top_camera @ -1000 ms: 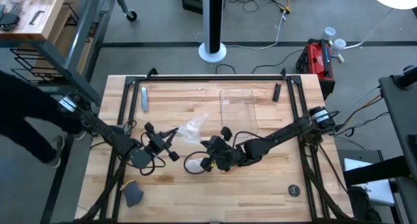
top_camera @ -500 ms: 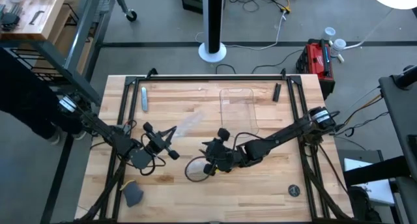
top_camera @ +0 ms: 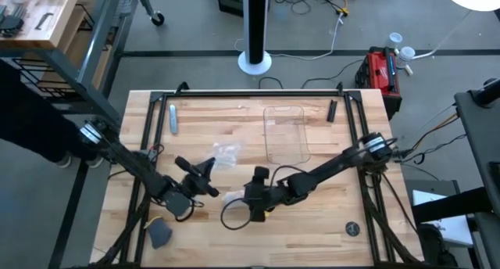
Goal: Roll bandage
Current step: Put the rolled brown bandage into the transparent zip bag
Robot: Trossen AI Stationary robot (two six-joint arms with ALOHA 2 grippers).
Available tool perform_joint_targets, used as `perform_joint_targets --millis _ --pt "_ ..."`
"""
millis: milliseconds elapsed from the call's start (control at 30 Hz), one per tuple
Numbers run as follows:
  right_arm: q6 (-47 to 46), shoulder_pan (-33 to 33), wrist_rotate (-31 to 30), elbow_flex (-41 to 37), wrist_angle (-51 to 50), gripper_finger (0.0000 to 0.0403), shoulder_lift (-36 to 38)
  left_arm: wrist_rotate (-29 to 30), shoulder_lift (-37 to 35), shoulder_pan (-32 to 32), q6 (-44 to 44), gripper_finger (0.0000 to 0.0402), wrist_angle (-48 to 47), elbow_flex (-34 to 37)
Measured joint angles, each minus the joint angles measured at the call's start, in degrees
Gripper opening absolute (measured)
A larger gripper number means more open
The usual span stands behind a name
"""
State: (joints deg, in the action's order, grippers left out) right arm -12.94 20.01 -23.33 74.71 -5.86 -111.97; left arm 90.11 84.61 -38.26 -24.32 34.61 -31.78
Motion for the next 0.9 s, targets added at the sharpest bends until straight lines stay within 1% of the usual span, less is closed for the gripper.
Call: perform_joint_targets --millis 133,300,467,600,700,833,900 --pt "-1.26 -0.33 4.16 -0.08 2.08 0.0271 -2.18 -0.03 5.70 0.07 -3.75 0.0000 -0.05 -2.95" --pt "-1.79 -0.31 5.77 0.03 4.81 0.0291 -4.57 -0.07 10.39 0.28 -6.09 0.0000 -0.04 -5.82" --pt "-3.69 -0.56 7.23 0.03 5.93 0.0302 -7.70 -0.08 10.50 0.28 -5.94 0.0000 0.26 -6.65" --pt "-3.80 -0.54 6.83 0.60 6.97 0.0300 -11.19 -0.09 9.21 0.15 -3.82 0.0000 0.17 -5.80" --pt "-5.29 -0.46 6.77 1.55 7.91 0.0271 -12.87 -0.14 7.91 0.07 -2.09 0.0000 0.01 -4.87" --pt "-5.45 -0.46 6.73 2.38 8.32 0.0198 -13.20 -0.07 5.87 -0.26 0.14 0.0000 0.11 -3.72" --pt "-5.54 -0.44 5.25 2.74 7.91 0.0156 -13.19 -0.08 5.09 -0.66 0.90 0.0000 0.04 -3.23"
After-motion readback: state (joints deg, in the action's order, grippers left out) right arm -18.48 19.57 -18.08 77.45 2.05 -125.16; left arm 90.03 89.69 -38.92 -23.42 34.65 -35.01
